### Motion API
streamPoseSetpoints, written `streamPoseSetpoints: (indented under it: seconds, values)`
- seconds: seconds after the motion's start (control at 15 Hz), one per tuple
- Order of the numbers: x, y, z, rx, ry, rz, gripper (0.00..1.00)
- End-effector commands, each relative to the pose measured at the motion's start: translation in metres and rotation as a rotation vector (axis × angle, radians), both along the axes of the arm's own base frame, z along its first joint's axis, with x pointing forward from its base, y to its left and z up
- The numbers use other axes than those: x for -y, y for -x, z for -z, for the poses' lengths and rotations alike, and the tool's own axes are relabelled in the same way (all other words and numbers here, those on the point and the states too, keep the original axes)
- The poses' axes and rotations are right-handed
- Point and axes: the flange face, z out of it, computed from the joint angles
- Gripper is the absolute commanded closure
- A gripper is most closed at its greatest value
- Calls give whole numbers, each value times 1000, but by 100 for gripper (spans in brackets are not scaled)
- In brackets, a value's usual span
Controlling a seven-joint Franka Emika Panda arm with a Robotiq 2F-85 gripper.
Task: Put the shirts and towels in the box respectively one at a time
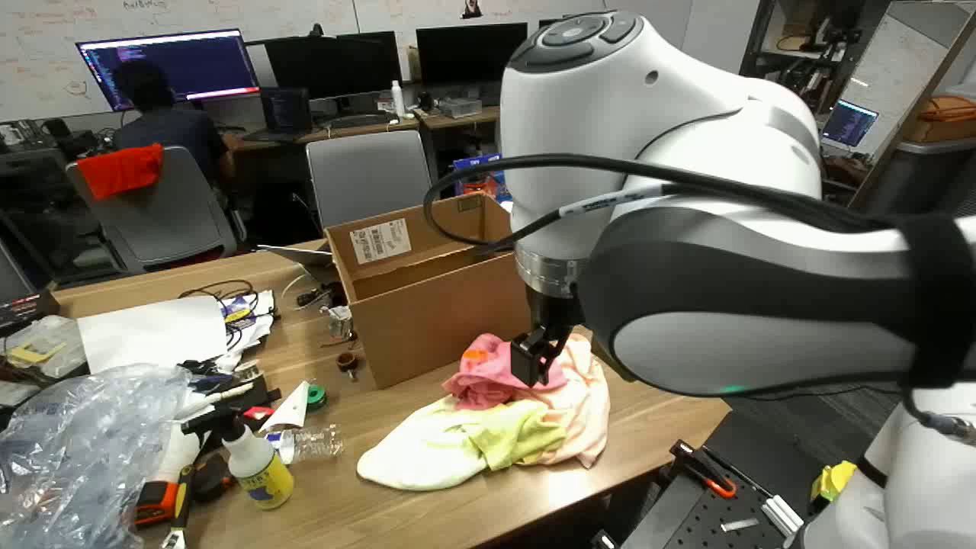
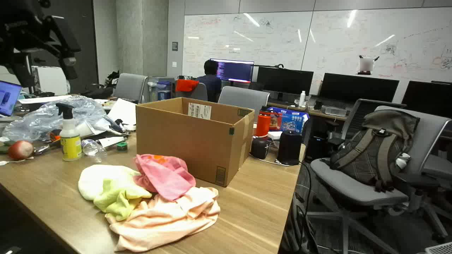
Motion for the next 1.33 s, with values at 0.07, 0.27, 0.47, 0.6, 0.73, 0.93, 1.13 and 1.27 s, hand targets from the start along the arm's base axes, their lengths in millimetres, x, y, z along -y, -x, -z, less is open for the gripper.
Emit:
streamPoseSetpoints:
  seconds: [0.07,0.27,0.47,0.6,0.73,0.93,1.13,1.27]
  values:
    - [-1,-1,-3,5,-2,-2,0]
    - [-1,0,-4,9,-3,-2,0]
    - [-1,0,-5,9,-3,-2,0]
    - [-1,0,-5,9,-3,-2,0]
    - [4,-8,1,-5,20,0,0]
    - [11,-22,12,-34,59,-11,0]
    - [17,-39,35,-104,99,-33,0]
    - [18,-48,49,-142,97,-51,0]
